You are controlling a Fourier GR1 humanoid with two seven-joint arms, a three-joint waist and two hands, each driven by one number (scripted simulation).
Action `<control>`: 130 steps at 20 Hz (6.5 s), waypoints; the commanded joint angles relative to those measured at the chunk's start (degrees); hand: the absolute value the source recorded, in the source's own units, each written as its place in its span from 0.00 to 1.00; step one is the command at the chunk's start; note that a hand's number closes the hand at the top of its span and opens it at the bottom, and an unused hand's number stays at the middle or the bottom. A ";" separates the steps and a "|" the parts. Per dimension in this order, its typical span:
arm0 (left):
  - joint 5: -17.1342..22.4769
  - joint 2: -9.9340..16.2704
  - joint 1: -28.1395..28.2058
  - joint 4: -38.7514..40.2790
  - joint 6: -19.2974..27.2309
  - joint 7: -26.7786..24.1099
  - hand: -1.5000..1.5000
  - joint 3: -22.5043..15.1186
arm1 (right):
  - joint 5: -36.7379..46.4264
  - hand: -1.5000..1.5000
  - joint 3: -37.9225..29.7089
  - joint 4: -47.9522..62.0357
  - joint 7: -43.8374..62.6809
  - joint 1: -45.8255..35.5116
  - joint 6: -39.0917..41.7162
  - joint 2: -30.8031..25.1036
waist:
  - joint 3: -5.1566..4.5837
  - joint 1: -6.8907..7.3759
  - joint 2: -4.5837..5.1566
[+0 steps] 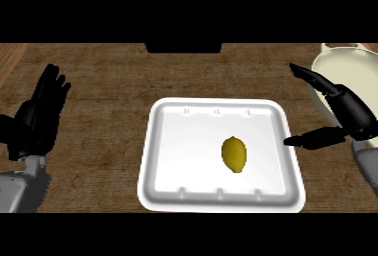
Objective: Pick the lemon from the tray and place it in the pot
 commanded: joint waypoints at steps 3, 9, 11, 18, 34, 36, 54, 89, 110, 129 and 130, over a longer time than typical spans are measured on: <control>0.47 -0.33 1.90 -2.14 -0.28 0.38 0.50 0.39 | 3.56 0.00 7.30 -7.22 14.86 -2.54 10.75 -7.23 | -0.08 0.25 -0.24; -1.52 -0.73 0.57 -1.71 0.23 1.63 0.50 -0.83 | 8.24 0.00 16.31 -12.67 31.24 -9.24 16.60 -3.89 | -0.02 0.72 0.05; -1.62 -2.13 -1.67 0.63 0.84 1.77 0.50 -0.90 | 8.50 0.00 18.74 -15.37 37.82 -9.43 18.37 -2.09 | -0.03 -0.06 0.08; -3.51 -2.42 -0.52 -2.32 -0.38 2.99 0.50 0.12 | 12.28 0.00 18.55 -11.81 43.41 -10.49 20.97 8.04 | 0.07 0.42 0.24; -4.72 -5.03 1.62 0.82 -6.62 -1.87 0.50 5.39 | 29.57 0.00 15.74 -12.70 38.68 1.11 22.53 12.44 | 0.07 0.07 0.25; -6.31 -6.43 -0.71 2.89 -5.16 -0.91 0.50 5.27 | 31.20 0.00 16.77 -16.31 42.89 2.59 22.82 16.01 | 0.07 -0.07 0.20; -6.70 -6.56 1.69 -2.67 -8.64 1.45 0.50 8.21 | 45.91 1.00 16.53 1.80 22.46 -2.01 18.69 18.45 | 0.09 0.48 0.25; -8.25 -8.81 3.31 -4.64 -9.49 3.75 0.50 9.53 | 57.26 1.00 -6.34 -47.15 51.57 5.27 6.60 28.42 | 0.08 -0.31 0.08; -10.27 -10.64 1.26 -4.09 -8.95 3.60 0.50 8.47 | 32.72 1.00 -39.23 -13.57 31.71 -5.12 -1.40 13.30 | 0.12 0.41 0.24; -10.70 -10.45 -3.01 -0.88 -9.40 3.85 0.50 8.54 | 52.34 0.00 -39.08 44.99 15.07 -21.06 -23.21 -0.44 | 0.21 2.17 1.03; -10.71 -11.25 -1.50 -0.82 -9.67 2.30 0.50 8.02 | 49.56 0.00 -41.12 46.01 13.84 -20.62 -20.85 -1.23 | 0.23 2.08 1.04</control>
